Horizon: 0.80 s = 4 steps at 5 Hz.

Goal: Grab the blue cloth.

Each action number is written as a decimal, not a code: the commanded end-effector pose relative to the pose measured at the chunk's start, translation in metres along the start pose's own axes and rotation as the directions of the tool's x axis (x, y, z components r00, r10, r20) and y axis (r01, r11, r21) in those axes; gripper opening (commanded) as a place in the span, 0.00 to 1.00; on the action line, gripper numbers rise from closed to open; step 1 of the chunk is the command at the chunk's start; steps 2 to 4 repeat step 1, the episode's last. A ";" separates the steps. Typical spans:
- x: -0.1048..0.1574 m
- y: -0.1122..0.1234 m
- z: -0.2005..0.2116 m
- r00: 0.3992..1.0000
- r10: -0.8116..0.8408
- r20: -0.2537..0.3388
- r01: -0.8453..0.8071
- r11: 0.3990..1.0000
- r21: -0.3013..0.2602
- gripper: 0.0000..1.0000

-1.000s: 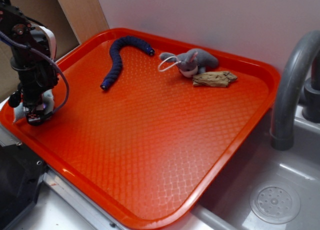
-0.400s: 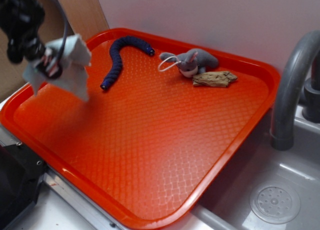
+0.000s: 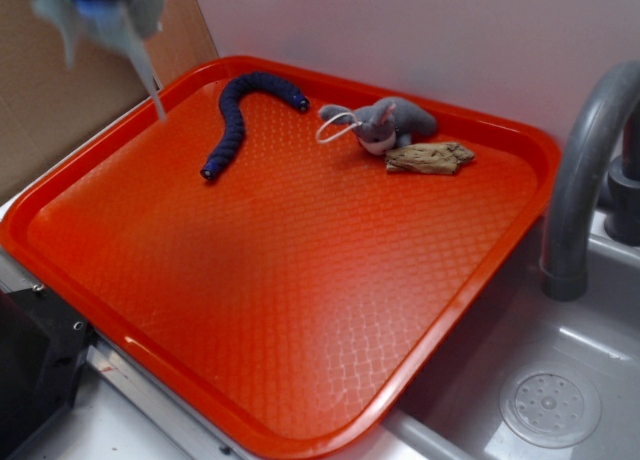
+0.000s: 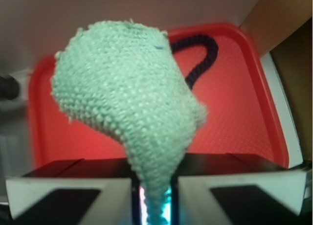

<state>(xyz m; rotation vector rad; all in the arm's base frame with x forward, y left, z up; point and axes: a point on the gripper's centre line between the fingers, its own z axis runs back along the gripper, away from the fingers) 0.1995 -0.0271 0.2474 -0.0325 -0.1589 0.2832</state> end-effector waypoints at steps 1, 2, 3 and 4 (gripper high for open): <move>0.008 0.013 0.020 1.000 0.025 -0.012 -0.024 1.000 0.016 0.00; 0.008 0.013 0.020 1.000 0.025 -0.012 -0.024 1.000 0.016 0.00; 0.008 0.013 0.020 1.000 0.025 -0.012 -0.024 1.000 0.016 0.00; 0.008 0.013 0.020 1.000 0.025 -0.012 -0.024 1.000 0.016 0.00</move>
